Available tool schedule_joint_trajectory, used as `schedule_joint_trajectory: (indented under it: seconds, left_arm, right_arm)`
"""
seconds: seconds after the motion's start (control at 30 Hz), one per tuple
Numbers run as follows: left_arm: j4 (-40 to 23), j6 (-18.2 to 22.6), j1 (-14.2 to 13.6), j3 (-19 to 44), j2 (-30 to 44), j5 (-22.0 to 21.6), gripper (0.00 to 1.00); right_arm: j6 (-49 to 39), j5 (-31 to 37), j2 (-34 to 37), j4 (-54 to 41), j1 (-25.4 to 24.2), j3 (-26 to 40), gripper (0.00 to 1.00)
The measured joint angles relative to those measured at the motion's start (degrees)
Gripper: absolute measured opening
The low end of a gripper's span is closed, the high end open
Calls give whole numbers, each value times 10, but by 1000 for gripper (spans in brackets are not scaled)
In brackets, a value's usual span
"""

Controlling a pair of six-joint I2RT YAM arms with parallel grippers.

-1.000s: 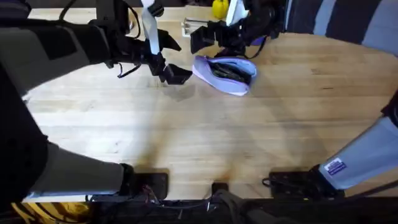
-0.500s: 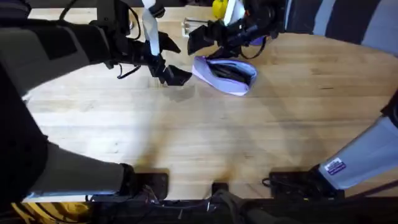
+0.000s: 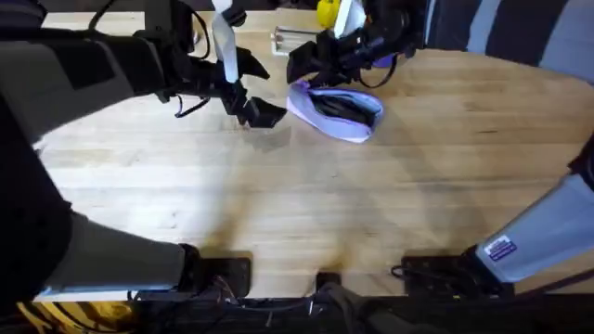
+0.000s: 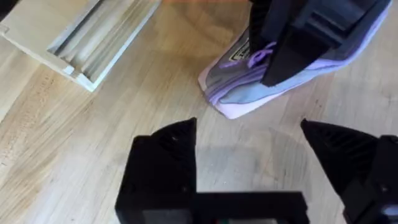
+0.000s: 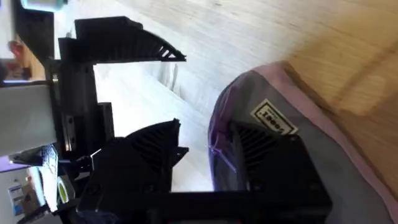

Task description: Unzip the bag, pick up the pens from the table one at a time and place them inside, then zip the bag closed.

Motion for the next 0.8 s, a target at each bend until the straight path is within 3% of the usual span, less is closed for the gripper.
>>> schedule_joint_trajectory:
  seconds: [0.33,0.53,0.8]
  left_arm:
    - [0,0,0,0,0,0,991]
    - [0,0,0,0,0,0,991]
    - [0,0,0,0,0,0,993]
  right_arm:
    - [-3,7,0,-11,0,0,258]
    - [-11,21,0,-24,0,0,51]
    - [-31,23,0,-21,0,0,34]
